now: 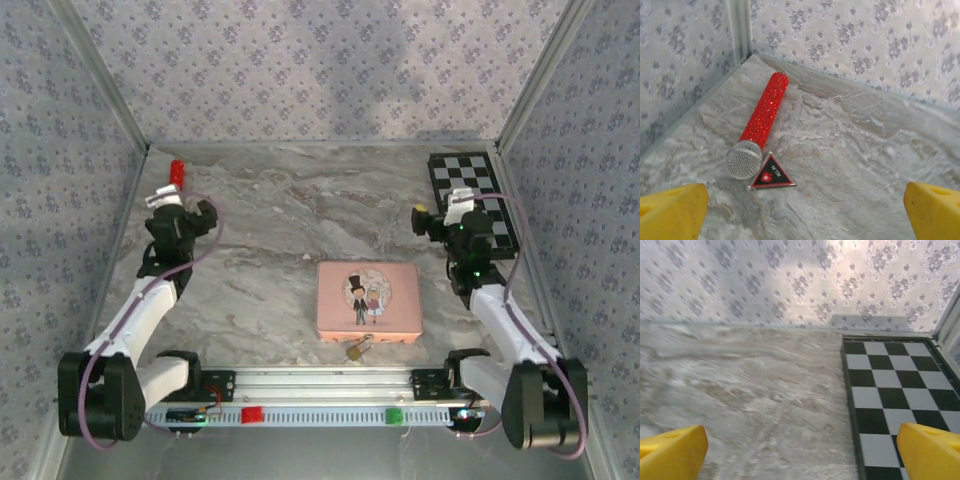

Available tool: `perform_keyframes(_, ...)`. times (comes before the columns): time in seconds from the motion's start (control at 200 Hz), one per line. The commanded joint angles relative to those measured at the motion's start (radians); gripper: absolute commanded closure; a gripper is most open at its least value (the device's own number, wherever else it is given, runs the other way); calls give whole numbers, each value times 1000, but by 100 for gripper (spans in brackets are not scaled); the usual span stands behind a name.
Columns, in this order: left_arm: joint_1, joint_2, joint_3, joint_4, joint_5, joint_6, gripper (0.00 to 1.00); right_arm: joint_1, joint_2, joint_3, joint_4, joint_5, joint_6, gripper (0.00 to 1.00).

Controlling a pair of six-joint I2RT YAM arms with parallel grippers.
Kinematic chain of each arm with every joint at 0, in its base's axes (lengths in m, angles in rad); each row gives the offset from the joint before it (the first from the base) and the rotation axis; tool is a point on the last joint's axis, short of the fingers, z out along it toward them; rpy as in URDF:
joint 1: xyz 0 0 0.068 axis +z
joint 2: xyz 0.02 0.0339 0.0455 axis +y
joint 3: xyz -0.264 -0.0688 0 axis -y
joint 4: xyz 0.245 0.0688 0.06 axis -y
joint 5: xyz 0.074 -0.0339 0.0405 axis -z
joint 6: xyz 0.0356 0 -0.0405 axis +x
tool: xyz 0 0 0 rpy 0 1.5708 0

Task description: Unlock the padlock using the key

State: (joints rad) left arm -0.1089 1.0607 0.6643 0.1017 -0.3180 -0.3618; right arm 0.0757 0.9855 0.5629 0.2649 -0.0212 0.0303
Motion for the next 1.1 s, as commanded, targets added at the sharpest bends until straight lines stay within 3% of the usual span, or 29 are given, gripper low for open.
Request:
perform_keyframes(0.0,8,-30,98,-408,-24,-321,0,3,-116,103,-316,-31,222,1)
perform_keyframes(0.06,37,-36,125,-510,33,-400,0,0,-164,141,-433,-23,301,1)
perform_keyframes(0.15,103,-39,126,-568,259,-367,0,-19,-241,143,-535,-47,382,1)
perform_keyframes(0.225,112,-25,154,-687,309,-371,0,-40,-300,93,-566,-68,530,1)
perform_keyframes(0.325,104,-23,177,-801,380,-343,0,-62,-333,57,-538,-158,497,1)
perform_keyframes(0.46,32,-72,172,-951,345,-358,0,-47,-309,107,-605,-190,460,1)
perform_keyframes(0.52,-24,-108,150,-1006,298,-391,8,-24,-289,135,-627,-186,448,1)
perform_keyframes(0.65,-144,-219,47,-1068,214,-547,15,48,-248,160,-613,-169,435,1)
perform_keyframes(0.815,-201,-292,-69,-1057,234,-654,26,143,-195,183,-583,-109,421,1)
perform_keyframes(1.094,-283,-190,-146,-939,298,-710,51,255,-140,242,-597,-54,405,1)
